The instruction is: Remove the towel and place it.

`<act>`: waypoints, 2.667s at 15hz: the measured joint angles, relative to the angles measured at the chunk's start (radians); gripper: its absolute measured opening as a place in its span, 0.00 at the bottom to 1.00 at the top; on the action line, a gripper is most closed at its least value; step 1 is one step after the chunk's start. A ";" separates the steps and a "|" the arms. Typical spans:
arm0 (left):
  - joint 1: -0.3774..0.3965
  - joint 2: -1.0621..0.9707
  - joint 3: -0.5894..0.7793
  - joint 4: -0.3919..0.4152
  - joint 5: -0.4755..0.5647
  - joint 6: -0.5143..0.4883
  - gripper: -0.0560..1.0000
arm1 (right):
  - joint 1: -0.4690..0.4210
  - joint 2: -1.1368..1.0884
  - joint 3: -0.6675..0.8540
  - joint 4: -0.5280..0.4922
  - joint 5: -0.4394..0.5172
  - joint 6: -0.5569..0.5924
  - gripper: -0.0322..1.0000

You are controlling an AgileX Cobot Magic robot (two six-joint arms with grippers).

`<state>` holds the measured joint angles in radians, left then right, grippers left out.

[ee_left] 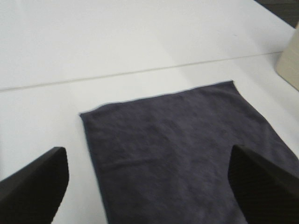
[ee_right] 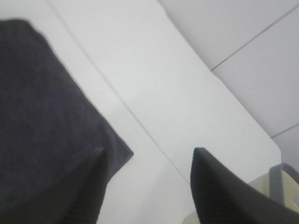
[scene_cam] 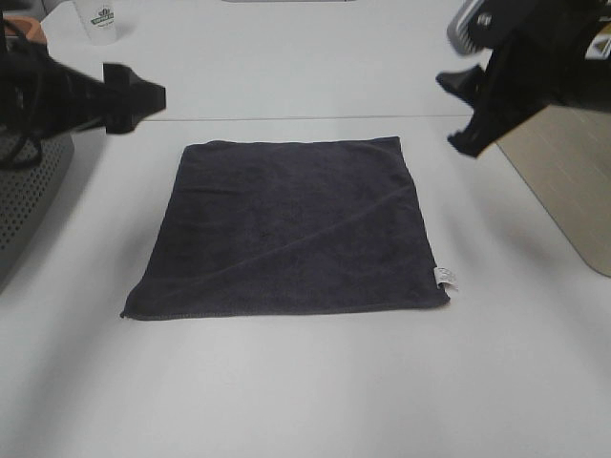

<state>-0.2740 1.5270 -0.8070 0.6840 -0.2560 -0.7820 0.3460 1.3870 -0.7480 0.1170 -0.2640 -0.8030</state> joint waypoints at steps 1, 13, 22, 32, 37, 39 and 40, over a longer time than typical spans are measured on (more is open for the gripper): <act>0.000 -0.001 -0.087 0.012 0.120 -0.007 0.87 | 0.000 -0.003 -0.047 0.148 0.001 0.000 0.56; 0.145 -0.001 -0.691 -0.775 1.011 0.813 0.83 | -0.163 0.231 -0.866 0.067 1.063 0.536 0.57; 0.170 -0.042 -0.740 -0.757 1.290 0.732 0.85 | -0.163 0.230 -1.026 -0.254 1.476 0.718 0.75; 0.170 -0.556 -0.179 -0.677 1.222 0.665 0.85 | -0.163 -0.306 -0.346 -0.213 1.354 0.750 0.75; 0.170 -0.875 0.164 -0.677 1.195 0.685 0.85 | -0.163 -0.556 0.002 -0.191 1.256 0.750 0.75; 0.170 -1.004 0.244 -0.677 1.197 0.685 0.85 | -0.163 -0.644 0.117 -0.179 1.239 0.751 0.75; 0.170 -1.063 0.262 -0.678 1.204 0.686 0.85 | -0.163 -0.698 0.164 -0.176 1.233 0.754 0.75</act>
<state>-0.1040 0.4640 -0.5450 0.0060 0.9480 -0.0960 0.1830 0.6890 -0.5840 -0.0590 0.9690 -0.0490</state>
